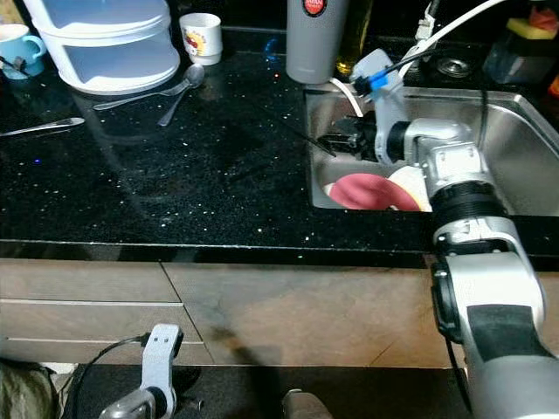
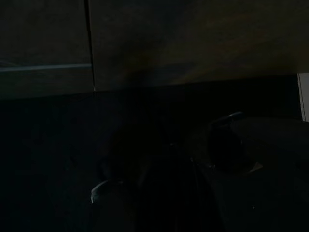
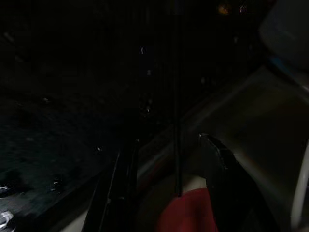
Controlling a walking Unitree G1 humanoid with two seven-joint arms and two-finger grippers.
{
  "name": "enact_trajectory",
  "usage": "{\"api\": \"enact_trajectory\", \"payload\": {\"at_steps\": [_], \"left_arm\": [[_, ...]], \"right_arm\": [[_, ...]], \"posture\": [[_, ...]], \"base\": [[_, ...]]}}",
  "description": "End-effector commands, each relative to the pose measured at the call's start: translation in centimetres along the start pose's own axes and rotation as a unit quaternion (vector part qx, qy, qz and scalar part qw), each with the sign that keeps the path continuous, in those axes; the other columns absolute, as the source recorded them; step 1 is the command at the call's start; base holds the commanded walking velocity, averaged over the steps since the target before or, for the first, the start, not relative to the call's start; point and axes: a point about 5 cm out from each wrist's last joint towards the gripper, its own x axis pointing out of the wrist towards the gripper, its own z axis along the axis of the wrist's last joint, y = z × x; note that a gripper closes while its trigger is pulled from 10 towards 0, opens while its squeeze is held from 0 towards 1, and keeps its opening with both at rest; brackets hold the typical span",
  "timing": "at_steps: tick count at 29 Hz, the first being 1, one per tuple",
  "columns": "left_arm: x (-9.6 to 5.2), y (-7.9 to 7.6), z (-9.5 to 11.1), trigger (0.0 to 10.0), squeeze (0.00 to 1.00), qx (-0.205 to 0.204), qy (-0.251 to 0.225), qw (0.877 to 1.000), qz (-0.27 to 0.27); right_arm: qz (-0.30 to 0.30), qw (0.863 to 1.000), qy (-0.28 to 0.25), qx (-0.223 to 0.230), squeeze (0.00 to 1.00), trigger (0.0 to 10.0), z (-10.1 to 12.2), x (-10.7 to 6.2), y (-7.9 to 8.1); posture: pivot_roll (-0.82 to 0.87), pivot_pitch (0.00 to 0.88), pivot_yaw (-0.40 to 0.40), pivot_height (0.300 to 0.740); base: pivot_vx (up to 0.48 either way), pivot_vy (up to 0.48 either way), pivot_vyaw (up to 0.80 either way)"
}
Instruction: Kitchen organization
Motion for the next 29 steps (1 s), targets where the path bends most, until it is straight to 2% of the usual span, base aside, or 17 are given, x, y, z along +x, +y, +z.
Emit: {"api": "enact_trajectory", "payload": {"at_steps": [1,6,7,8,9,13,18,25,29], "left_arm": [[-0.2,0.3,-0.3,10.0,0.0,0.003,0.002,1.0,0.001],[-0.2,0.1,-0.2,10.0,0.0,0.002,-0.005,1.0,-0.004],[0.4,-0.9,0.1,10.0,0.0,0.003,-0.011,1.0,-0.012],[0.4,-0.9,0.1,10.0,0.0,0.003,-0.011,1.0,-0.012],[0.8,-1.7,0.4,10.0,0.0,0.004,-0.015,1.0,-0.016],[1.1,-2.1,0.9,10.0,0.0,0.005,-0.02,1.0,-0.02],[1.5,-2.6,2.1,10.0,0.0,0.008,-0.035,0.999,-0.03],[1.6,-2.7,2.5,10.0,0.0,0.01,-0.043,0.999,-0.032],[1.6,-2.7,2.5,10.0,0.0,0.011,-0.044,0.998,-0.033]], "right_arm": [[-0.007,1.0,0.016,-0.014,0.0,10.0,-0.1,0.4,0.1],[0.012,0.999,0.03,-0.021,0.0,10.0,0.2,0.8,0.6],[0.021,0.999,0.035,-0.035,0.0,10.0,0.4,0.9,0.8],[0.021,0.999,0.035,-0.035,0.0,10.0,0.4,0.9,0.8],[0.021,0.998,0.035,-0.046,0.0,10.0,0.7,0.9,0.8],[0.013,0.997,0.038,-0.062,0.0,10.0,1.0,1.0,0.7],[-0.001,0.993,0.063,-0.103,0.0,10.0,1.4,1.3,0.7],[-0.027,0.99,0.089,-0.109,0.0,10.0,1.2,0.9,0.0],[-0.017,0.988,0.109,-0.112,0.0,10.0,0.9,0.5,-0.3]], "posture": [[-0.03,0.073,-0.054,0.74],[-0.03,0.074,-0.058,0.74],[-0.03,0.074,-0.059,0.74],[-0.03,0.074,-0.059,0.74],[-0.03,0.074,-0.06,0.74],[-0.03,0.074,-0.062,0.74],[-0.03,0.073,-0.059,0.74],[-0.03,0.069,-0.06,0.74],[-0.03,0.067,-0.058,0.74]], "base": [[0.0,0.0,0.0],[0.0,0.0,0.0],[0.0,0.0,0.0],[0.0,0.0,0.0],[0.0,0.0,0.0],[0.0,0.0,0.0],[0.0,0.0,0.0],[0.0,0.0,0.0],[0.0,0.0,0.0]]}}
